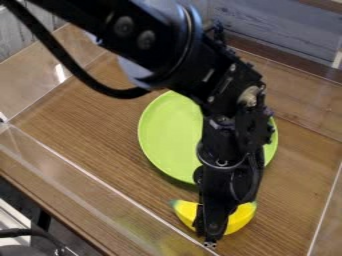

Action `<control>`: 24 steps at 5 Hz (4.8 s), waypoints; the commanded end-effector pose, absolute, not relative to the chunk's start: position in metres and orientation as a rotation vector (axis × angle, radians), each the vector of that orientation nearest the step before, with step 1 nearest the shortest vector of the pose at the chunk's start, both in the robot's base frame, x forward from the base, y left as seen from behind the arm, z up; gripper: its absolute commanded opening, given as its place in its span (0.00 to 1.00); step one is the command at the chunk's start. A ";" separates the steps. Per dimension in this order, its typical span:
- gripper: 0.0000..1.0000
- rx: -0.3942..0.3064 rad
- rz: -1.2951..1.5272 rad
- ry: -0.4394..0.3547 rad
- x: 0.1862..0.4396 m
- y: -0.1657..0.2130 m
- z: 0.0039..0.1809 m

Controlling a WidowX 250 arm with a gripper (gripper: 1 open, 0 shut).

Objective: Put the banana in the green plate

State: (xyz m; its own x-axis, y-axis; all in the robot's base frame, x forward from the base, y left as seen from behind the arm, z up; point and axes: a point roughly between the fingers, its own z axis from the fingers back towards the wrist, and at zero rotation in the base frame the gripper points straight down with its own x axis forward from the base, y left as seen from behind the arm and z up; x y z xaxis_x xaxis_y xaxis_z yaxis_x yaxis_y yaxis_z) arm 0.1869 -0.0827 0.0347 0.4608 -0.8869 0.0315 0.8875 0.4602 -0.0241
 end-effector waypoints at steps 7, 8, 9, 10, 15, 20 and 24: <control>0.00 -0.049 -1.089 -0.041 0.196 -0.079 0.023; 0.00 -0.050 -1.088 -0.043 0.196 -0.078 0.022; 0.00 -0.050 -1.087 -0.046 0.197 -0.078 0.022; 0.00 -0.050 -1.087 -0.048 0.197 -0.077 0.022; 0.00 -0.049 -1.081 -0.059 0.199 -0.075 0.027; 0.00 -0.040 -1.074 -0.072 0.202 -0.077 0.043; 0.00 -0.040 -1.077 -0.078 0.206 -0.078 0.041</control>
